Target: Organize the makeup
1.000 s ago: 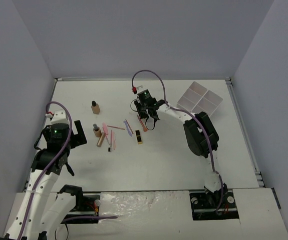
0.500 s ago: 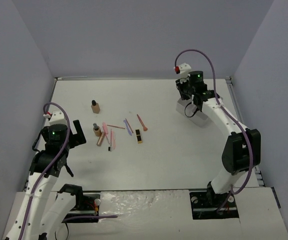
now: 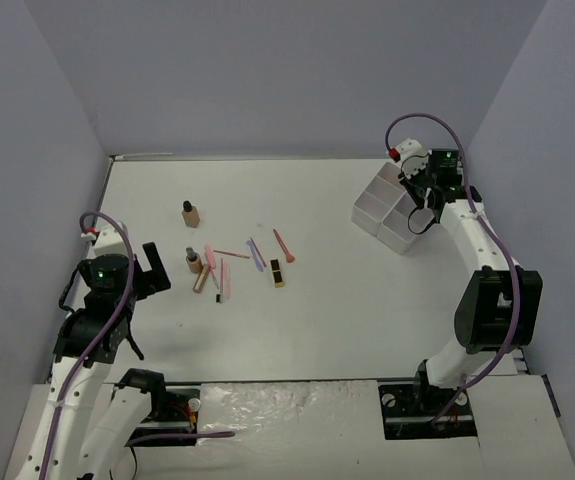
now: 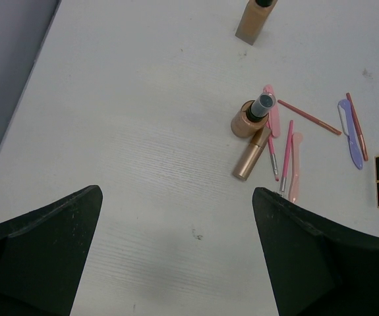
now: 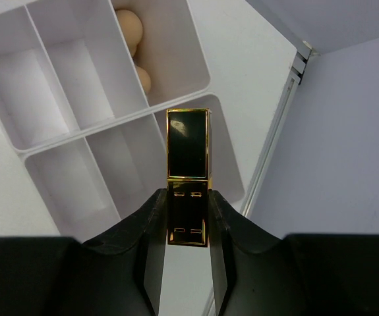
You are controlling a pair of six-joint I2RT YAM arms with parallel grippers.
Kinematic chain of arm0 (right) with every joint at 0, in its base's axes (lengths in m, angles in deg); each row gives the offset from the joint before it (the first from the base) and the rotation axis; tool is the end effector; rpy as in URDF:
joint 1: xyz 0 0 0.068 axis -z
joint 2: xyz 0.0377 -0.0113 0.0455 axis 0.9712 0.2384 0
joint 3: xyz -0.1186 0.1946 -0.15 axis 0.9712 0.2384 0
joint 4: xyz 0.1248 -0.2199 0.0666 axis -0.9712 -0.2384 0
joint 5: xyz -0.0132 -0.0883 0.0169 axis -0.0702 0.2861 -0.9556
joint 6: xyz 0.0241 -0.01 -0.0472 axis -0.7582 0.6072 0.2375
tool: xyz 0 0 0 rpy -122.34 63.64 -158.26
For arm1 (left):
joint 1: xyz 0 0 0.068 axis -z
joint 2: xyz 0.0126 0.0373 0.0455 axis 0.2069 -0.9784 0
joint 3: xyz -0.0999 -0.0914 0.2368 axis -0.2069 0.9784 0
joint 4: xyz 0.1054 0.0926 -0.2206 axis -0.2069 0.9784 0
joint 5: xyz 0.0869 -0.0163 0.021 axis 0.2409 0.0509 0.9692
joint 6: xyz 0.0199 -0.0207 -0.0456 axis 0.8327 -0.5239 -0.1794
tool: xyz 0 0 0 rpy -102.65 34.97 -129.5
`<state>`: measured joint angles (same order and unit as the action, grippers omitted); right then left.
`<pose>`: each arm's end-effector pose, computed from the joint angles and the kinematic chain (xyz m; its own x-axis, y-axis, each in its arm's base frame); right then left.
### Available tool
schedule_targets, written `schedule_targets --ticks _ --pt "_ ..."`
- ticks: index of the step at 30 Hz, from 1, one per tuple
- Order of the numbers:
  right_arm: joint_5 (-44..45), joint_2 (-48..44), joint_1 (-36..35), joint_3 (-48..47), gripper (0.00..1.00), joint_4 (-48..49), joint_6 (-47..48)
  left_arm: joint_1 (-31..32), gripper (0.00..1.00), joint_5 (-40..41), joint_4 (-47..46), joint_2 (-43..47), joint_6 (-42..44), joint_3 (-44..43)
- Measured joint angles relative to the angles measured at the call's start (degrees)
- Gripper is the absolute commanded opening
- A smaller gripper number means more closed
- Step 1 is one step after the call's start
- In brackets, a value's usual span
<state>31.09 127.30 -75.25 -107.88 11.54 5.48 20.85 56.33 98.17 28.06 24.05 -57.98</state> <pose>0.3830 -0.0032 0.3128 -0.2902 -0.6156 -0.7327 -0.3143 0.7844 -0.5347 0.1312 -0.0124 0.3261 -0.3938 -0.2826 -0.8747 -0.2002 0.9551 -0.2185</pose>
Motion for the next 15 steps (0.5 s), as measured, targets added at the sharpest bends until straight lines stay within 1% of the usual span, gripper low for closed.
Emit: schedule_targets --ticks 6,15 --pt "1.3 0.3 1.8 0.3 0.0 0.2 3.0 0.0 0.97 0.0 0.1 0.5 0.0 0.0" --pt "1.8 4.0 2.1 1.3 0.05 1.4 5.0 0.0 0.97 0.2 0.3 0.6 0.0 0.0"
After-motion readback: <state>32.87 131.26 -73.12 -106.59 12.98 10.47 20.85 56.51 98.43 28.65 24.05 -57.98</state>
